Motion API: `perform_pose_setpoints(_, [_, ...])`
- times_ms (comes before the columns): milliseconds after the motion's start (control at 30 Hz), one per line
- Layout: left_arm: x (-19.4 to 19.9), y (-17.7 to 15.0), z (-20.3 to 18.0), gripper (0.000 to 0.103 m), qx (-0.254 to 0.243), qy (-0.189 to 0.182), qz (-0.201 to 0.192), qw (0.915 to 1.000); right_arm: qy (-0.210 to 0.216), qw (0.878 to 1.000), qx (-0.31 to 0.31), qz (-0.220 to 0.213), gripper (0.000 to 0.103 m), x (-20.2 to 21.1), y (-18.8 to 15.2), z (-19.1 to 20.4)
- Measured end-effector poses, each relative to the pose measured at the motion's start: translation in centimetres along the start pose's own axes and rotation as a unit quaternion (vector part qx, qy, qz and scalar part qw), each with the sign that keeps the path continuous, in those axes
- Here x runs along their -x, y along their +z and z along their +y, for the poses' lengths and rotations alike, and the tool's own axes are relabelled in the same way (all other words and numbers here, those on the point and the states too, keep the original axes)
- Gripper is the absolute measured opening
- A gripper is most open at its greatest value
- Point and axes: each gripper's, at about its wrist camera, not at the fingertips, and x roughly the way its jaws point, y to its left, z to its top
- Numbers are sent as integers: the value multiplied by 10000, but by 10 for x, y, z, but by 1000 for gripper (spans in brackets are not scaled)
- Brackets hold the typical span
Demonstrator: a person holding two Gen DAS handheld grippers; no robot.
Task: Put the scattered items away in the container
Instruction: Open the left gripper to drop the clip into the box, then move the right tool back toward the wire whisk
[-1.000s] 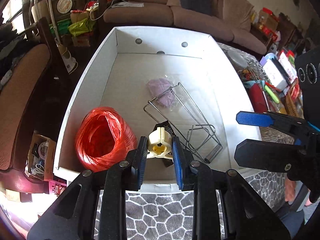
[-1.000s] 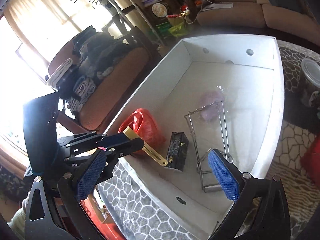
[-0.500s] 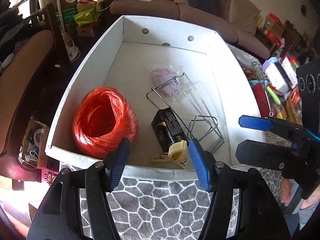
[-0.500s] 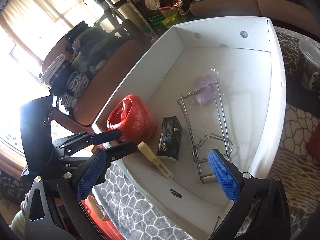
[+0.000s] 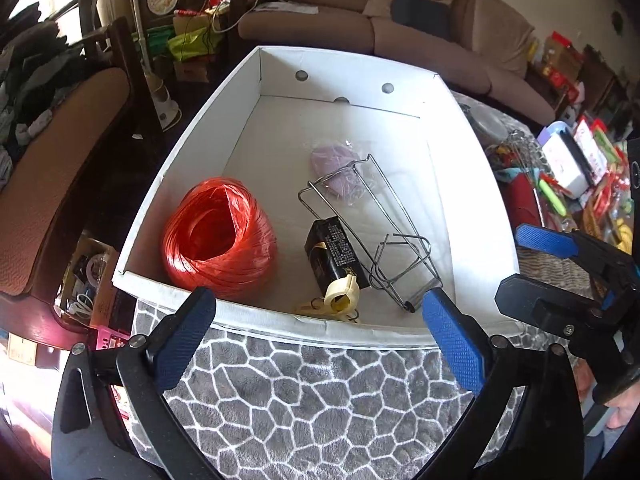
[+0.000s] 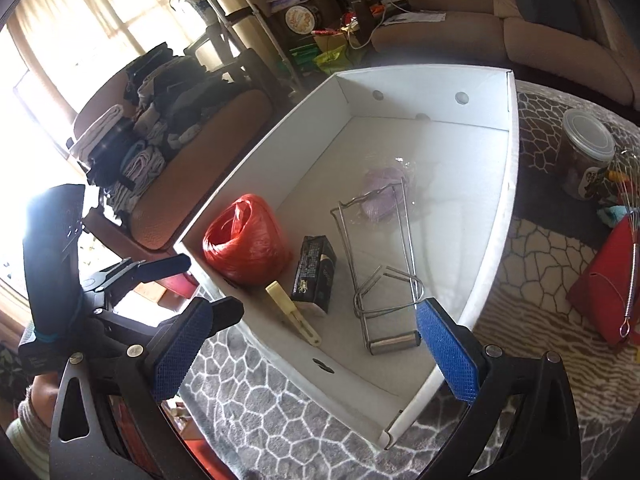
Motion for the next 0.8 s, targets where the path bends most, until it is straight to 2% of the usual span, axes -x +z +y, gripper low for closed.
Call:
perform_pose_setpoints(167, [17,3,-5,103,17,91,-187,9998,-664,9972,318,-134,103,17,-8,2])
perform_pose_setpoints(400, [34,-1,-42,103,-258,39,-324,9991,-765,9965,187,-270,103,44,-22,-12])
perform_pose_setpoints(800, [34,-6,-133,103,-666,-296,-386,9966,-1303,9895,-168,-608,103,109,-50,-66])
